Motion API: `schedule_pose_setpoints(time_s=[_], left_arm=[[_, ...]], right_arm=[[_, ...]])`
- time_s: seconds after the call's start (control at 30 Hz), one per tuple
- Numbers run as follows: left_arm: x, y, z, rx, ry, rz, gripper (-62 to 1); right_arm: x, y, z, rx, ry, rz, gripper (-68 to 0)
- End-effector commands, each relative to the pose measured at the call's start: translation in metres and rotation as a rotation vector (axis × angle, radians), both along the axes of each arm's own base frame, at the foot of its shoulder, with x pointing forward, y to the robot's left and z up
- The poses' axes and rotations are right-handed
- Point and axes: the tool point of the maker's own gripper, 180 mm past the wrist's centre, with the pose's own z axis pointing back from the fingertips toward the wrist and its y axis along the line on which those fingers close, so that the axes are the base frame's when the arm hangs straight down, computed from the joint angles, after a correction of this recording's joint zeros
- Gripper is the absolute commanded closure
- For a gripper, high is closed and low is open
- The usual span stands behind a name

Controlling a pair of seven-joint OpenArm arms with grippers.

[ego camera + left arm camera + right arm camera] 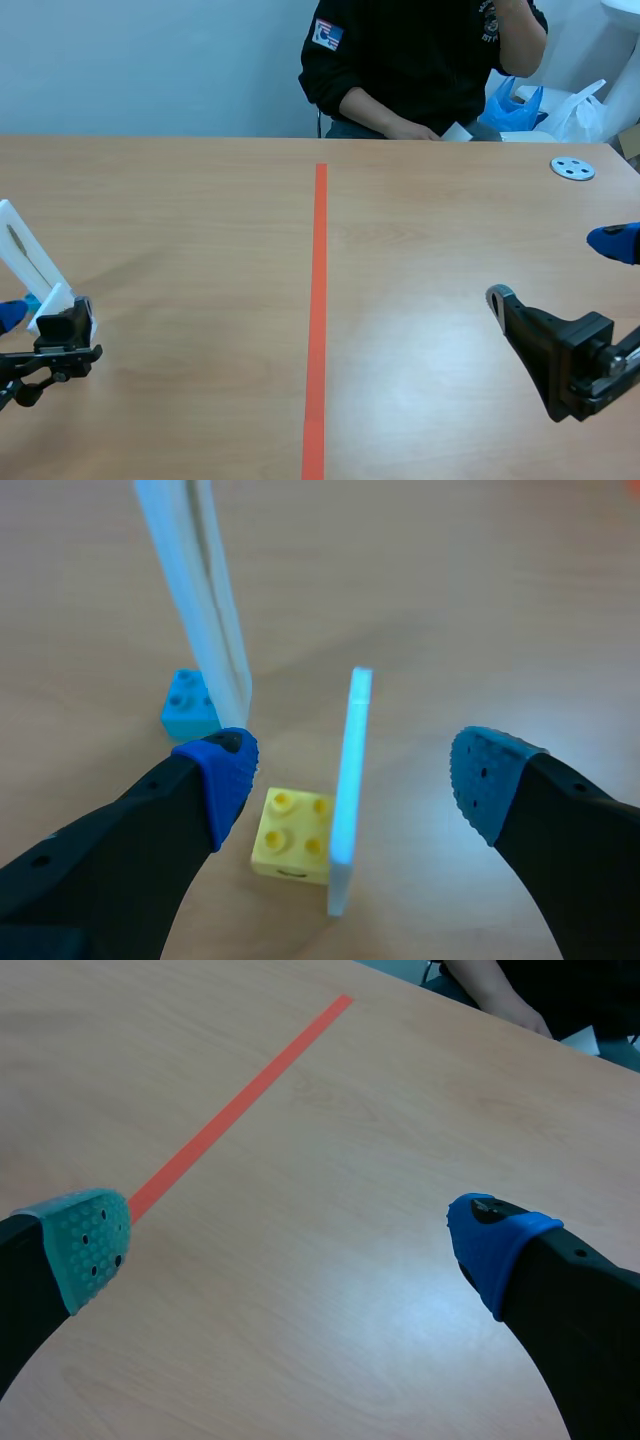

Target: Sort the leaf by its shape. The table is split by an orange tape line. A compound leaf with several leaflets goes to the left side, a simple leaf with one blade goes to the right side. Return to the home posture when a red brick is placed on the table.

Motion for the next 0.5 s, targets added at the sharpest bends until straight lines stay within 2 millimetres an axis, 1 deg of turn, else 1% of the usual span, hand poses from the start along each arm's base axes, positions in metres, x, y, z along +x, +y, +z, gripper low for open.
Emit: schedule_pose_setpoints(time_s=[0.0,0.17,0.27,0.3,0.37,0.43,0.47], left_arm=[[0.006,0.000,0.026,0.014,-0.075,-0.008,-47.2],[0.005,-0.001,0.067,0.035,-0.168,-0.018,-56.3],[-0.001,-0.006,0.092,0.015,-0.213,-0.026,-60.8],[-0.004,-0.010,0.099,0.012,-0.220,-0.036,-62.2],[-0.010,-0.022,0.115,0.003,-0.237,-0.076,-62.3],[-0.017,-0.039,0.131,-0.017,-0.255,-0.136,-62.3],[-0.021,-0.052,0.139,-0.025,-0.254,-0.184,-62.3]], right_arm=[[0.004,0.002,0.009,0.007,-0.034,0.009,-67.9],[0.004,0.002,0.009,0.008,-0.034,0.009,-67.9],[0.004,0.002,0.009,0.008,-0.034,0.009,-67.9],[0.004,0.002,0.009,0.008,-0.034,0.009,-67.9],[0.004,0.002,0.009,0.008,-0.034,0.009,-67.9],[0.004,0.002,0.009,0.008,-0.034,0.009,-67.9],[0.004,0.002,0.009,0.008,-0.034,0.009,-67.9]])
